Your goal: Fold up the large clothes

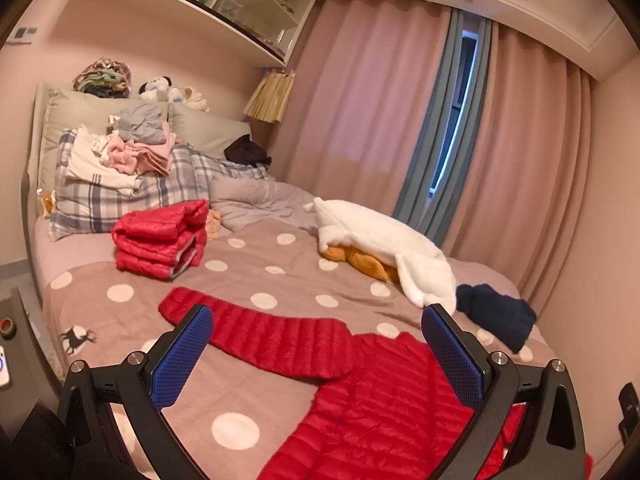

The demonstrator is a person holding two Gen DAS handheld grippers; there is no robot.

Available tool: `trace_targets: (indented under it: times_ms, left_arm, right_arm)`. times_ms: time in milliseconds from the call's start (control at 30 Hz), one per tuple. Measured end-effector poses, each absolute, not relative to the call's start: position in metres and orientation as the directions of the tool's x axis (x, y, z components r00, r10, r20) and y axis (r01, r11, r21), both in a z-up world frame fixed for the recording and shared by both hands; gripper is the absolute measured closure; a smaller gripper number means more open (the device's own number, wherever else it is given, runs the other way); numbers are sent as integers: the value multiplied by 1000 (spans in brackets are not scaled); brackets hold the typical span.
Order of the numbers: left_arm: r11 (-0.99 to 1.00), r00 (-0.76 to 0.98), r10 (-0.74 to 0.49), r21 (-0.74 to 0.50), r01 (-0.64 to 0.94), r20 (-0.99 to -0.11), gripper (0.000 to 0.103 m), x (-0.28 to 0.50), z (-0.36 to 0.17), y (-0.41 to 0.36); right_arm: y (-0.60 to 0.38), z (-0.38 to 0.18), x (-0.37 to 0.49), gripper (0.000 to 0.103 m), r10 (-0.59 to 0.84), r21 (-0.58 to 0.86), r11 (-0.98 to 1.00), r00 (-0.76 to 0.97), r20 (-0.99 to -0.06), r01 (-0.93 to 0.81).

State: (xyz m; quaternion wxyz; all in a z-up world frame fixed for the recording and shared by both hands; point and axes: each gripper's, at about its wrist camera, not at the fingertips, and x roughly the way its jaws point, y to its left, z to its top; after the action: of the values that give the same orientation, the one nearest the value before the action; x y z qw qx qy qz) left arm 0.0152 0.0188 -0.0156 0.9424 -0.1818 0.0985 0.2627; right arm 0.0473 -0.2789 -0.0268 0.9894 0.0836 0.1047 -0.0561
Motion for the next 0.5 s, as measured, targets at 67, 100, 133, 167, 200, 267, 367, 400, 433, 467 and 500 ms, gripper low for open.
trace_targets:
  times_ms: [67,100,133,167,200,267,367,400,433,467,500]
  left_arm:
    - [791,842,461,-300,-533,-281,0,14,-16,21]
    - [788,840,464,-301,-537,-282,0,14,-16,22]
    - [787,839,466,-301,-539,-282,0,14,-16,22]
    - [785,838,468,-302,-540,-282,0,13,-16,22]
    - [784,837,469,-303,-542,-283,0,13,-16,23]
    - [781,835,471,-305,-545,-285,0,13,-17,24]
    - [782,835,471,-303,-545,-287,0,14,-17,23]
    - [785,835,469,-298,-544,-288,0,14,-17,22]
    - [786,835,469,-295,-543,-289,0,15,-17,22]
    - [788,835,469,-291,-543,-289,0,16,-17,21]
    - [791,836,467,-286,-541,-290,0,17,-18,20]
  right_arm:
    - [-278,-26,47,0,-106,143,980,971,-215,139]
    - [-277,-26,46,0,-113,139,980,971,-212,144]
    - [-277,-26,45,0,-119,137,979,971,-208,149]
    - [-277,-25,43,0,-123,136,979,972,-202,152]
    - [-277,-24,43,0,-123,136,979,972,-200,152]
    - [-277,-24,43,0,-115,136,980,973,-199,144]
    - [-277,-24,43,0,-106,134,982,974,-202,135]
    - [-278,-24,43,0,-107,135,982,973,-202,136]
    - [-277,-23,43,0,-108,134,981,973,-203,137]
    - [-277,-24,43,0,-110,133,981,973,-203,139]
    - [-277,-24,43,0,-111,133,981,973,-203,139]
